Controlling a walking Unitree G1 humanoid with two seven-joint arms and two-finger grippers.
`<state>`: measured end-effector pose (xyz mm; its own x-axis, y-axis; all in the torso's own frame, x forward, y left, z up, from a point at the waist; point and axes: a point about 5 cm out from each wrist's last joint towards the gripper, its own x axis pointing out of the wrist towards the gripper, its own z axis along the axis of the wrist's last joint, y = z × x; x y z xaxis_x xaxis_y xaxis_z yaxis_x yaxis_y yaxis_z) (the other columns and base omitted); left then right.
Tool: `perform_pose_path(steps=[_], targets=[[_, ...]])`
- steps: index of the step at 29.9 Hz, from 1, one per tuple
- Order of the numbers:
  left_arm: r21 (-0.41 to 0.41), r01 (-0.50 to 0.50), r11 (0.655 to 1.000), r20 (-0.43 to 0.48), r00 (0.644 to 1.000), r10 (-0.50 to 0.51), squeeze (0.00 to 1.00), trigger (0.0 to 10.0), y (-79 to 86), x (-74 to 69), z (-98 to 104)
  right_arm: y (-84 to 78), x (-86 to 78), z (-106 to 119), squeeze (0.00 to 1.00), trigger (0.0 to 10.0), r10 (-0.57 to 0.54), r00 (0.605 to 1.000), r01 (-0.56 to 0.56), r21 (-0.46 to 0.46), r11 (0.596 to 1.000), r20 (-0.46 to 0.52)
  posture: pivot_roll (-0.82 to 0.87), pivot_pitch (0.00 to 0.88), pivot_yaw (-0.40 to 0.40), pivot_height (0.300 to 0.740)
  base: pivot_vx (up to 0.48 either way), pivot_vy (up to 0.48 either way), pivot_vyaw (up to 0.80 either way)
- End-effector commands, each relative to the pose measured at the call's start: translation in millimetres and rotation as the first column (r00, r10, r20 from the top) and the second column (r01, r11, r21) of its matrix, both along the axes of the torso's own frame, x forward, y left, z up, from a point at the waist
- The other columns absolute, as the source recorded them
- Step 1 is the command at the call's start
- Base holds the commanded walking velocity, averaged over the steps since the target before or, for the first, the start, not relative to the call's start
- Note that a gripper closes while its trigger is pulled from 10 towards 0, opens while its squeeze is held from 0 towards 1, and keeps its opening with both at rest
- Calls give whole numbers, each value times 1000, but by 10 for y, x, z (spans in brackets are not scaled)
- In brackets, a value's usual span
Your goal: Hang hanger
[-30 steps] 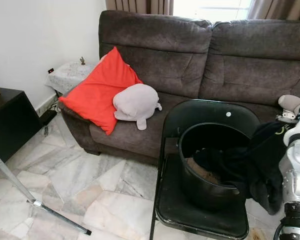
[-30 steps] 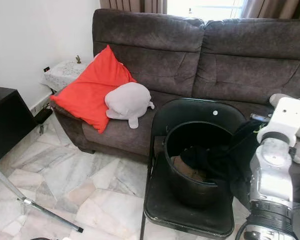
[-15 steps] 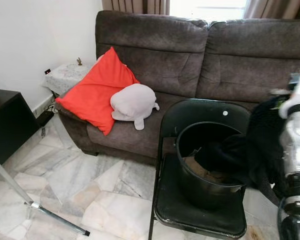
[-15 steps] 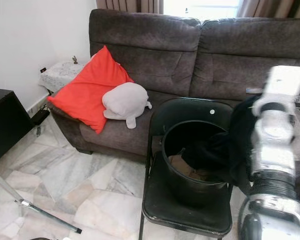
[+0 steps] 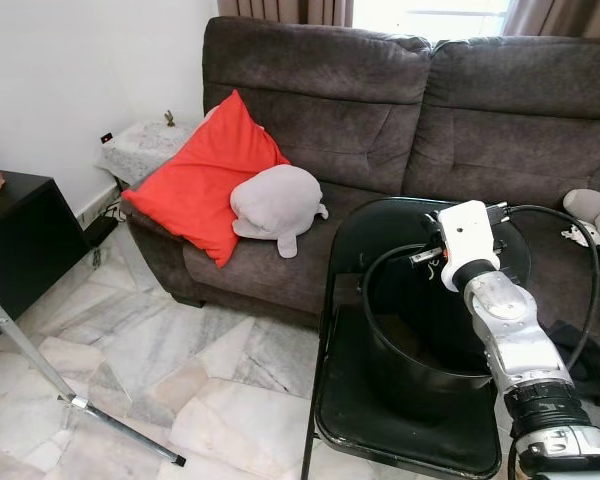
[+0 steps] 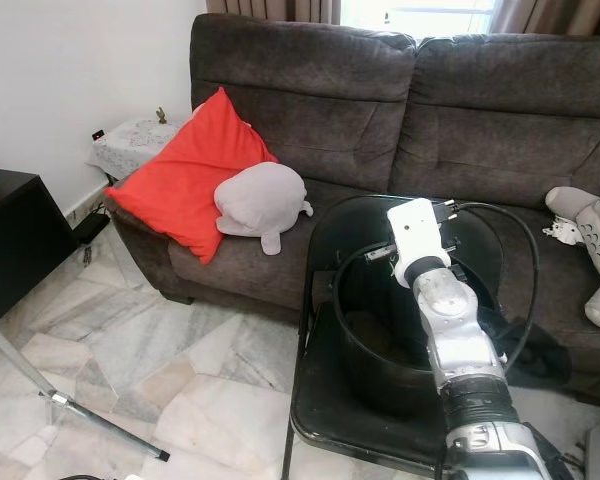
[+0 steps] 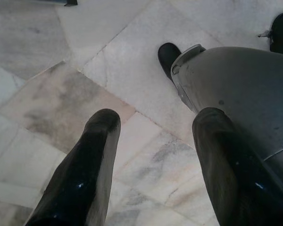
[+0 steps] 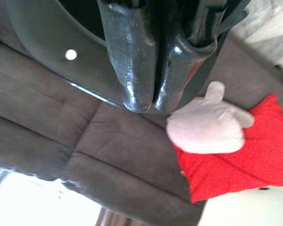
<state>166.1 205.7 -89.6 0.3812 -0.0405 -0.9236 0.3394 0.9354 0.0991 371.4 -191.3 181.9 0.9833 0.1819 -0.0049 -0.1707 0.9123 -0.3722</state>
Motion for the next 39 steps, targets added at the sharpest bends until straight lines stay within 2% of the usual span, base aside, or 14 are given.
perform_pose_path(steps=[1,7,10,13,18,19,20,21,22,23,24,25,32,39], targets=[[18,11,1000,-15,1000,-10,0,10000,39,-14,0,137,-37,37,0,0,83,996,-83,-5,997,21,-53,22,53,740,0,0,0],[19,10,1000,-15,1000,-10,0,10000,38,-14,0,477,-251,-78,0,0,301,954,-300,-36,953,3,-51,24,53,740,0,0,0],[19,10,1000,-15,1000,-10,0,10000,38,-15,-1,494,-281,-118,0,0,319,948,-320,-38,947,-9,-53,25,53,740,0,0,0],[18,9,1000,-16,1000,-9,0,10000,38,-20,-3,489,-367,-275,0,0,368,925,-374,-62,925,-90,-53,25,51,740,0,0,0],[17,11,1000,-18,1000,-11,0,10000,37,-22,-4,435,-380,-351,0,0,350,927,-363,-86,928,-134,-55,25,51,740,0,0,0],[17,11,1000,-18,1000,-11,0,10000,37,-23,-4,395,-379,-395,0,588,330,931,-348,-104,932,-158,-55,25,51,740,0,0,0],[16,11,1000,-18,1000,-11,0,10000,37,-23,-4,377,-376,-412,0,3843,316,934,-336,-113,935,-164,-55,25,51,740,0,0,0],[16,11,1000,-19,1000,-11,0,10000,38,-24,-4,361,-371,-425,0,8235,302,939,-323,-119,939,-167,-53,25,52,740,0,0,0],[17,12,1000,-20,1000,-12,0,10000,39,-26,-5,331,-362,-435,0,10000,272,947,-292,-108,950,-170,-52,25,52,740,0,0,0],[17,13,1000,-20,1000,-12,0,10000,39,-26,-5,317,-357,-439,0,10000,258,951,-277,-97,956,-171,-52,25,52,740,0,0,0],[17,13,1000,-21,1000,-13,0,10000,39,-27,-5,306,-354,-429,51,10000,247,955,-264,-91,960,-162,-52,25,52,740,0,0,0],[17,13,1000,-22,1000,-13,0,10000,41,-28,-5,297,-353,-403,1000,10000,236,961,-249,-75,966,-145,-52,26,53,740,0,0,0],[19,18,1000,-25,1000,-17,0,10000,45,-28,-5,346,-407,-348,1000,10000,254,960,-259,-33,965,-121,-57,27,54,740,0,0,0],[20,20,1000,-26,999,-20,0,10000,43,-26,-4,439,-549,-395,1000,10000,313,937,-321,-28,947,-152,-58,27,53,740,0,0,0]])
